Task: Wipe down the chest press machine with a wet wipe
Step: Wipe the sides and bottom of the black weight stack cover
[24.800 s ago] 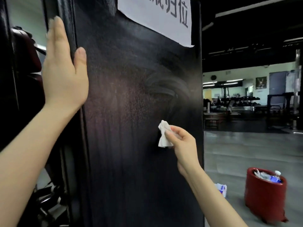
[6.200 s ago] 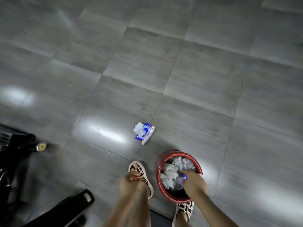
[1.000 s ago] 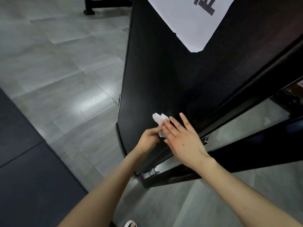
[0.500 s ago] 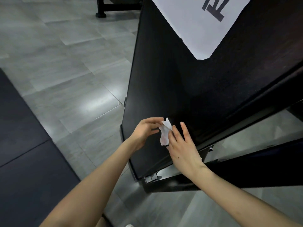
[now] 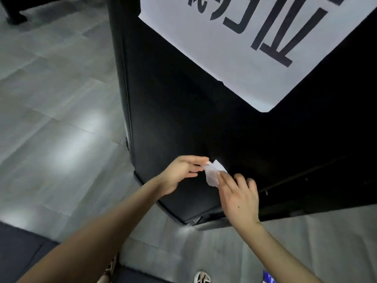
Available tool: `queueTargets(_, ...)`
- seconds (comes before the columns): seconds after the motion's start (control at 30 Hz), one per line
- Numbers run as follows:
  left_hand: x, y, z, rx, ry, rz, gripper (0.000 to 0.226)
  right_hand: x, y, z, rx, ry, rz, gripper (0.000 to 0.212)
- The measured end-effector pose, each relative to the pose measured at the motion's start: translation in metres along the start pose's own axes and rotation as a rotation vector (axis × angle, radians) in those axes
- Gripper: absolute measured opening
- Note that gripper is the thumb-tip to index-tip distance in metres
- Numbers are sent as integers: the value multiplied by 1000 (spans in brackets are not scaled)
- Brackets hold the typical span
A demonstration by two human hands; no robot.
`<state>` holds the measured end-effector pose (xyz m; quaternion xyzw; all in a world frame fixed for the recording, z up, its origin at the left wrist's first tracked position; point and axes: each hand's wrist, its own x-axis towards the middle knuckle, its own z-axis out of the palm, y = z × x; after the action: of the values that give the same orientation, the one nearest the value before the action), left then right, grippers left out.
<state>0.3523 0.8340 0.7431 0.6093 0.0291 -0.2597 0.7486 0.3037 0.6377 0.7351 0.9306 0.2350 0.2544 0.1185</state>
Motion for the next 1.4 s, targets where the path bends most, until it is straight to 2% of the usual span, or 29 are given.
queueTargets(0.1,-2,18,-5,73,-123,-44,45,6,-34,-7,160,-36,429,27)
queueTargets(0.17,-1,26,-6,115,-185,-65,47,12,-58,-13,395,-22,757,28)
queueTargets(0.23,-1,31,-4,133,-232,-90,48,20,-74,-20,731,10,1116,34)
queueTargets(0.33,0,30,-1,130,-272,-111,47,35,-86,-24,1237,221,1566,32)
queueTargets(0.43,0,29,-2,100,-286,-125,45,46,-93,-19,1468,438,1761,26)
queueTargets(0.6,1,32,-3,122,-298,-129,43,53,-102,-22,1535,638,1791,26)
queueTargets(0.8,3,43,-1,237,-348,-119,41,49,-118,-16,1518,572,1667,37)
queueTargets(0.97,6,56,-11,376,-409,-67,43,50,-117,-8,1454,717,1667,34)
queueTargets(1.07,11,59,-23,436,-478,-44,47,59,-125,1,1368,714,1653,36)
queueTargets(1.13,16,61,-33,481,-513,-23,49,68,-132,10,1232,623,1627,42)
queueTargets(1.23,26,66,-48,544,-531,23,49,76,-145,28,826,405,1465,57)
queueTargets(1.3,32,66,-61,628,-542,77,50,76,-147,39,620,330,1442,55)
queueTargets(1.4,42,63,-82,946,-615,386,49,79,-144,45,395,361,1465,50)
